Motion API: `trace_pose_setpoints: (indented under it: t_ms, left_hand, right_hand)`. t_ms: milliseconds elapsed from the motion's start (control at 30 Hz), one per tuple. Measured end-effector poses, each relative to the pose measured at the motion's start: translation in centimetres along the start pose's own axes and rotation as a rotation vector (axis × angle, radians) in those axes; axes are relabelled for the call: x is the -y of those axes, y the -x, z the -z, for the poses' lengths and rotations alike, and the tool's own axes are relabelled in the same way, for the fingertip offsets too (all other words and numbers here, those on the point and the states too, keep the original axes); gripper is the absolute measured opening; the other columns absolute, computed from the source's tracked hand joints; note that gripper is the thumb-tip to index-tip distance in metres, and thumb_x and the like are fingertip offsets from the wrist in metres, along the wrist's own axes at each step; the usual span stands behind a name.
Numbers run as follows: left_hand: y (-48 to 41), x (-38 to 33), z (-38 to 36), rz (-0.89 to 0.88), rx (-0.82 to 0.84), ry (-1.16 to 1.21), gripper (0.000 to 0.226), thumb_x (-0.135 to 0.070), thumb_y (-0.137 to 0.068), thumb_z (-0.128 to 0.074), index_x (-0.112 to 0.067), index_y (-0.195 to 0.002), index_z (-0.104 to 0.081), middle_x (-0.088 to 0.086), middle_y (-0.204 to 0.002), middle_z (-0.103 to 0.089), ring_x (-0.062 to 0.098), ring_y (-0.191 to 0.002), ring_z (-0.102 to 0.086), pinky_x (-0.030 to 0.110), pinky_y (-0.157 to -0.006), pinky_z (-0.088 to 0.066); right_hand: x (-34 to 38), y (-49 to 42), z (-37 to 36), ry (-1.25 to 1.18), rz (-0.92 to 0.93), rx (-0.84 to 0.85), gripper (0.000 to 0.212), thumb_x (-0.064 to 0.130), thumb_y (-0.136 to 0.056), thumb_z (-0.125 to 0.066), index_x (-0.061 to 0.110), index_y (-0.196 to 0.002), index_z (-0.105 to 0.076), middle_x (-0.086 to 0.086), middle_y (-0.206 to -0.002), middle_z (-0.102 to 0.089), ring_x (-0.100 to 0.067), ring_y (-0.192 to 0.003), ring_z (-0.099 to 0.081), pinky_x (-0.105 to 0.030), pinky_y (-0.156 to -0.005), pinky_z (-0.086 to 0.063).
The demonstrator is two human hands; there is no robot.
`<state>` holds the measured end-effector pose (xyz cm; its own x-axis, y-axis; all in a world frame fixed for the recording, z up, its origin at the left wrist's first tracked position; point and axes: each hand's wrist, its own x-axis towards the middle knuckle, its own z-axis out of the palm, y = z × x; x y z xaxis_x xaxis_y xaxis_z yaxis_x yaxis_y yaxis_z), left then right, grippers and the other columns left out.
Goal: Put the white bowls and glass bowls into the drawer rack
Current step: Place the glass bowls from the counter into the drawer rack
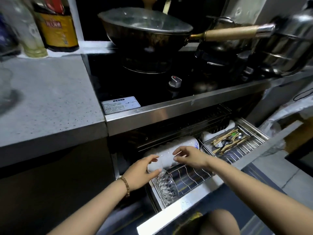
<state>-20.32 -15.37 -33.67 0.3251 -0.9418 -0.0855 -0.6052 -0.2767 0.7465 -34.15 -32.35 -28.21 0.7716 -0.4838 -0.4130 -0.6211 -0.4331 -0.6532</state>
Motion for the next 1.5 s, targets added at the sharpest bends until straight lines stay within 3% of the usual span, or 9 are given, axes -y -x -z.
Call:
trace_pose_setpoints:
  t_ms: [167,333,567,700,833,933,1100,1333,1500]
  left_hand:
    - [2.1,-5.2,5.1,-0.169,-0.113,-0.012,0.045,-0.044,-0.086,-0.057,-0.036,-0.129,-0.047,-0.016,-0.126,-0.058,-0.001,-0.116,-0.052,0.027,-0.104,-0.042]
    - [5.5,-10.3,11.3,-0.307,-0.237,-0.069,0.040,-0.050,-0.086,-0.053,-0.043,-0.125,-0.046,-0.025,-0.124,-0.056,-0.008,-0.116,-0.049,0.026,-0.102,-0.043]
    - [11.0,-14.5,21.9,-0.363,-0.473,-0.111,0.040,-0.039,-0.088,-0.055,-0.034,-0.128,-0.049,-0.019,-0.123,-0.057,-0.004,-0.115,-0.051,0.027,-0.102,-0.043]
    - [14.3,-14.6,27.3,-0.344,-0.589,-0.183,0.041,-0.040,-0.089,-0.054,-0.034,-0.129,-0.048,-0.020,-0.124,-0.056,-0.004,-0.115,-0.049,0.022,-0.100,-0.041]
    - [17.8,-13.5,31.8,-0.316,-0.707,-0.250,0.039,-0.041,-0.087,-0.056,-0.036,-0.125,-0.051,-0.023,-0.121,-0.056,-0.014,-0.112,-0.048,0.004,-0.091,-0.037]
    - [19.9,-11.4,34.5,-0.235,-0.797,-0.286,0.045,-0.045,-0.083,-0.058,-0.032,-0.126,-0.051,-0.016,-0.126,-0.056,-0.006,-0.117,-0.049,0.018,-0.099,-0.039]
    - [22.1,-6.9,37.2,-0.015,-0.859,-0.288,0.084,-0.071,-0.064,-0.050,-0.030,-0.137,-0.040,-0.008,-0.142,-0.044,0.010,-0.129,-0.041,0.032,-0.108,-0.036]
    - [22.1,-0.9,38.1,0.135,-0.829,-0.246,0.100,-0.079,-0.061,-0.045,-0.028,-0.146,-0.024,-0.004,-0.154,-0.026,0.013,-0.140,-0.024,0.033,-0.114,-0.023]
    - [21.0,1.2,38.4,0.147,-0.793,-0.142,0.100,-0.079,-0.063,-0.047,-0.031,-0.146,-0.019,-0.003,-0.155,-0.025,0.014,-0.140,-0.026,0.033,-0.113,-0.024]
  right_hand:
    - [4.5,5.2,4.4,-0.007,0.245,-0.158,0.025,0.016,-0.087,-0.064,0.013,-0.112,-0.062,0.002,-0.107,-0.067,-0.007,-0.100,-0.062,-0.005,-0.083,-0.046]
    - [10.7,8.8,6.6,-0.023,0.462,-0.279,0.022,0.018,-0.087,-0.064,0.026,-0.107,-0.061,0.003,-0.110,-0.069,-0.005,-0.106,-0.064,-0.019,-0.096,-0.048]
    - [21.5,10.3,6.5,0.087,0.662,-0.300,0.039,0.031,-0.086,-0.064,0.028,-0.124,-0.055,0.011,-0.128,-0.059,-0.007,-0.117,-0.057,-0.030,-0.103,-0.045]
    - [27.0,10.1,5.4,0.149,0.745,-0.284,0.043,0.038,-0.087,-0.061,0.032,-0.128,-0.051,0.014,-0.135,-0.052,-0.006,-0.123,-0.051,-0.031,-0.105,-0.044]
    - [32.2,9.2,3.4,0.199,0.807,-0.241,0.049,0.039,-0.087,-0.061,0.031,-0.134,-0.047,0.011,-0.141,-0.048,-0.010,-0.127,-0.047,-0.029,-0.104,-0.043]
    - [35.4,8.0,1.6,0.197,0.842,-0.203,0.053,0.038,-0.087,-0.062,0.029,-0.136,-0.044,0.009,-0.144,-0.044,-0.013,-0.130,-0.045,-0.031,-0.105,-0.042]
    - [39.2,5.1,-1.4,0.164,0.843,-0.123,0.069,0.046,-0.081,-0.066,0.029,-0.141,-0.037,0.009,-0.147,-0.040,-0.015,-0.132,-0.042,-0.023,-0.095,-0.038]
    - [41.9,1.7,-4.5,0.132,0.825,-0.075,0.079,0.064,-0.068,-0.067,0.043,-0.137,-0.036,0.014,-0.149,-0.035,-0.013,-0.137,-0.035,-0.033,-0.107,-0.034]
    - [42.7,0.5,-5.6,0.123,0.827,-0.057,0.081,0.060,-0.070,-0.068,0.042,-0.141,-0.033,0.011,-0.154,-0.029,-0.015,-0.141,-0.028,-0.033,-0.109,-0.028]
